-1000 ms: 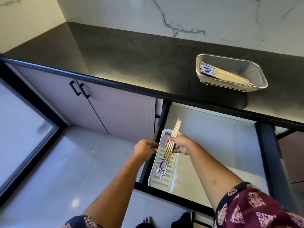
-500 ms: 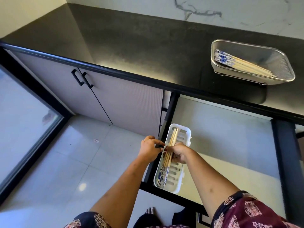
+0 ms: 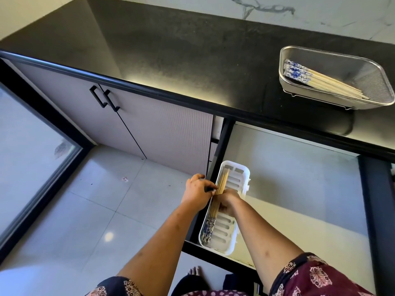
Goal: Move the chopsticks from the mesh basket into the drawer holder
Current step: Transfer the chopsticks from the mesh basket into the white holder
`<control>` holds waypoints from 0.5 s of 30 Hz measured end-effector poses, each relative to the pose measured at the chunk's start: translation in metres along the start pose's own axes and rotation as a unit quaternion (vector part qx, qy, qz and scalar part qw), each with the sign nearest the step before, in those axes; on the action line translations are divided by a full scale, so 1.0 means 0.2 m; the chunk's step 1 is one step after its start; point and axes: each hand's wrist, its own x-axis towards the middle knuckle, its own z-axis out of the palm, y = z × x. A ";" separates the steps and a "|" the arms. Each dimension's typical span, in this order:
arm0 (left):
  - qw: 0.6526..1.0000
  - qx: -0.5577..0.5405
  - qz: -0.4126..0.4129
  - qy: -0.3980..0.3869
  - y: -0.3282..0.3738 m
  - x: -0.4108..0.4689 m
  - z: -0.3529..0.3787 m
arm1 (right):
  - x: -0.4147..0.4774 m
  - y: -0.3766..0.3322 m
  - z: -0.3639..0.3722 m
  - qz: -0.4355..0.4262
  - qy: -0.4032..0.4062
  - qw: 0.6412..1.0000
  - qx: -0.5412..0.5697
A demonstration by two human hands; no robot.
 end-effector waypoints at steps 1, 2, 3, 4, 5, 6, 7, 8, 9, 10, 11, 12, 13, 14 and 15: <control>1.000 0.001 0.001 0.000 0.00 0.00 0.00 | 0.00 0.00 0.00 -0.005 0.012 1.000 -0.005; 1.000 0.002 0.002 0.000 0.00 0.00 0.00 | 0.00 0.01 0.00 -0.012 0.025 1.000 -0.012; 1.000 0.004 0.002 0.000 0.00 0.00 0.00 | 0.00 0.02 0.00 -0.021 0.040 0.999 -0.019; 1.000 0.006 0.003 0.000 0.00 -0.01 0.00 | 0.00 0.02 0.00 -0.030 0.055 0.998 -0.029; 1.000 0.007 0.004 0.002 0.01 -0.01 0.00 | 0.00 0.03 0.01 -0.042 0.070 0.996 -0.046; 1.000 0.007 0.005 0.005 0.01 -0.01 0.01 | 0.00 0.03 0.01 -0.054 0.084 0.993 -0.070; 1.000 0.008 0.007 0.007 0.01 -0.01 0.01 | 0.00 0.03 0.01 -0.066 0.095 0.989 -0.097; 1.000 0.010 0.009 0.010 0.01 -0.02 0.01 | 0.00 0.03 0.01 -0.074 0.104 0.985 -0.119; 1.000 0.011 0.011 0.012 0.02 -0.02 0.01 | 0.00 0.03 0.01 -0.077 0.112 0.981 -0.135; 1.000 0.013 0.012 0.013 0.02 -0.02 0.01 | 0.00 0.03 0.01 -0.080 0.120 0.978 -0.151; 1.000 0.015 0.013 0.014 0.02 -0.03 0.01 | 0.00 0.03 0.01 -0.083 0.127 0.974 -0.167; 1.000 0.017 0.013 0.014 0.03 -0.03 0.01 | 0.00 0.03 0.01 -0.087 0.133 0.970 -0.182; 1.000 0.019 0.014 0.014 0.03 -0.03 0.01 | 0.00 0.03 0.01 -0.090 0.138 0.967 -0.193; 1.000 0.021 0.014 0.014 0.03 -0.04 0.01 | 0.00 0.02 0.01 -0.091 0.143 0.964 -0.202; 1.000 0.024 0.014 0.014 0.03 -0.04 0.01 | 0.00 0.02 0.01 -0.090 0.150 0.962 -0.211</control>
